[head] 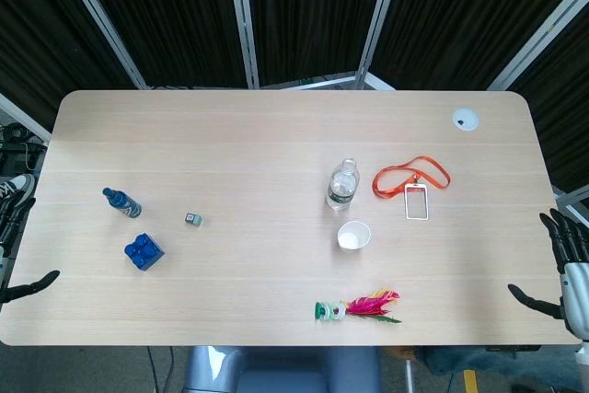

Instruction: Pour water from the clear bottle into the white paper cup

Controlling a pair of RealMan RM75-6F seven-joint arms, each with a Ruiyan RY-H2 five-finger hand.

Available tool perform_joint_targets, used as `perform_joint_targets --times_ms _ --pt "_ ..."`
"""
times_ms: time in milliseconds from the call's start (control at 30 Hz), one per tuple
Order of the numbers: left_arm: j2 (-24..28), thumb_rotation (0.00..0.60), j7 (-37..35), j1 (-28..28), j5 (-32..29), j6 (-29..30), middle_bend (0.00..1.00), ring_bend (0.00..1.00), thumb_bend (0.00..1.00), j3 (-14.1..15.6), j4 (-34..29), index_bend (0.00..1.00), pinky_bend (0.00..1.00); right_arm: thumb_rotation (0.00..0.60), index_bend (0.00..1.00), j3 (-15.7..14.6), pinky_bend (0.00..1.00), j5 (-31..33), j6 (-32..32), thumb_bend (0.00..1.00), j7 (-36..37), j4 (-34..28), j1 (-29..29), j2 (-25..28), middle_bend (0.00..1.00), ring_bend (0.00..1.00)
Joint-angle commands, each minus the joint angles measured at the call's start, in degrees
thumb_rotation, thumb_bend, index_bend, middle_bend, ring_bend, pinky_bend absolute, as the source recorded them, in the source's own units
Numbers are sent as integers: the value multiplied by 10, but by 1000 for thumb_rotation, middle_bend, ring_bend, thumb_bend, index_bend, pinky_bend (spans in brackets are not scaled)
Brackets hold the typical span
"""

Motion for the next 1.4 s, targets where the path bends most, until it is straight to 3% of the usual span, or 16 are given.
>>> perform_joint_targets --times_ms 33,267,400,633,833,1200,1400 --pt "2 600 -3 1 1 1 0 0 0 0 -1 0 0 600 0 0 0 -1 0 0 -1 0 0 0 0 0" --pt "3 600 -6 2 2 2 0 0 0 1 -1 0 0 600 0 -1 0 -3 -7 0 6 5 4 -3 0 0" --pt "1 600 -10 1 6 6 0 0 0 -1 3 0 0 600 0 1 0 -2 -64 0 63 24 36 -9 0 0" --pt "4 600 -24 -4 -5 3 0 0 0 -9 3 0 0 600 0 23 0 8 -236 0 251 185 154 -68 0 0" --pt "-1 600 -11 -8 -29 -9 0 0 1 -15 3 0 0 600 0 36 0 3 -323 0 400 317 232 -147 0 0" --pt "-22 600 37 -27 -98 -43 0 0 0 -36 11 0 0 600 0 31 0 -18 -430 0 580 531 346 -293 0 0" --pt "-33 600 56 -31 -104 -43 0 0 0 -39 12 0 0 600 0 14 0 -49 -442 0 666 589 394 -336 0 0"
